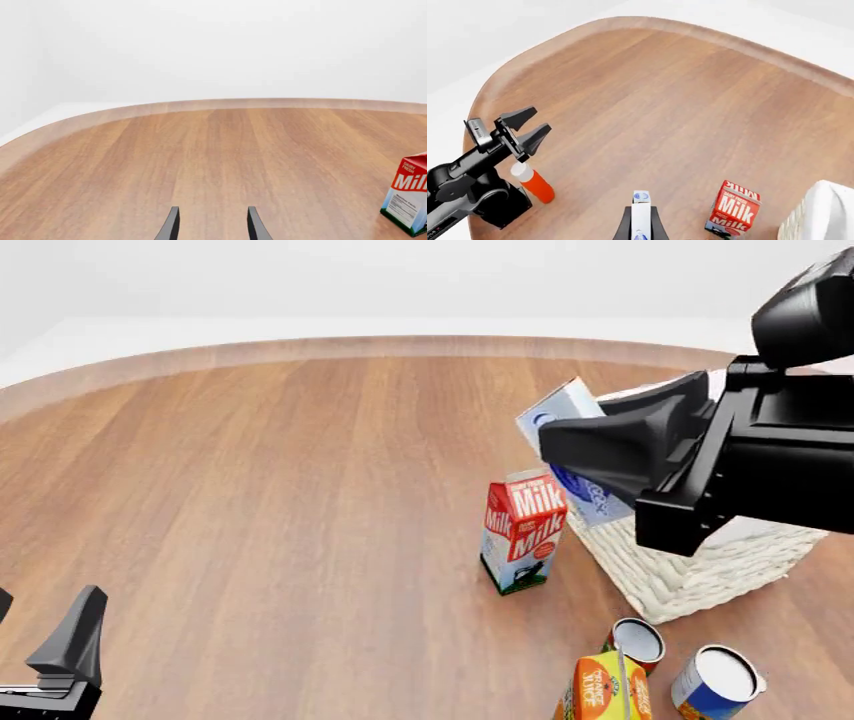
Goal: Pick up the cream cheese box and the butter, and put them in the basket.
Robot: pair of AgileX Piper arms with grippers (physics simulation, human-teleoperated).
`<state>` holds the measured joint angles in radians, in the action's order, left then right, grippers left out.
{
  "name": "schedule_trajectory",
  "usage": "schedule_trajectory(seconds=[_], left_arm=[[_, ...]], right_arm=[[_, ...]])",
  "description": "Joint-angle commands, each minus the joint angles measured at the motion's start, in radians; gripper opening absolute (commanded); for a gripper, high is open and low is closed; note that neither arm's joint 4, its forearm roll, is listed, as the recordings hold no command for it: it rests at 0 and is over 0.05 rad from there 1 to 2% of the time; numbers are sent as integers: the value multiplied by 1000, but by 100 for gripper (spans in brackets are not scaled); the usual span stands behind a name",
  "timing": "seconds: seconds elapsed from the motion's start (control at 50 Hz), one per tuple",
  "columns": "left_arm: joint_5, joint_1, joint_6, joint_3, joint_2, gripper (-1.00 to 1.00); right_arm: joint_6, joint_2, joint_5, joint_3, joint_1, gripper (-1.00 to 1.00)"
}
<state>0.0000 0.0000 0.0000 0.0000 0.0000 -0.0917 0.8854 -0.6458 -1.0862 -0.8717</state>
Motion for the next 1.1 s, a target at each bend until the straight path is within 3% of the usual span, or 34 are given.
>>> schedule_trajectory(seconds=[0.02, 0.4, 0.8, 1.1], left_arm=[[0, 0, 0, 0, 0, 100], [0, 0, 0, 0, 0, 100], [0, 0, 0, 0, 0, 100], [0, 0, 0, 0, 0, 100]], right_arm=[[-30, -49, -19, -19, 86, -100], [-17, -70, -18, -45, 272, -100], [-42, -58, 16, -29, 422, -100], [-15, -20, 37, -53, 548, -100]])
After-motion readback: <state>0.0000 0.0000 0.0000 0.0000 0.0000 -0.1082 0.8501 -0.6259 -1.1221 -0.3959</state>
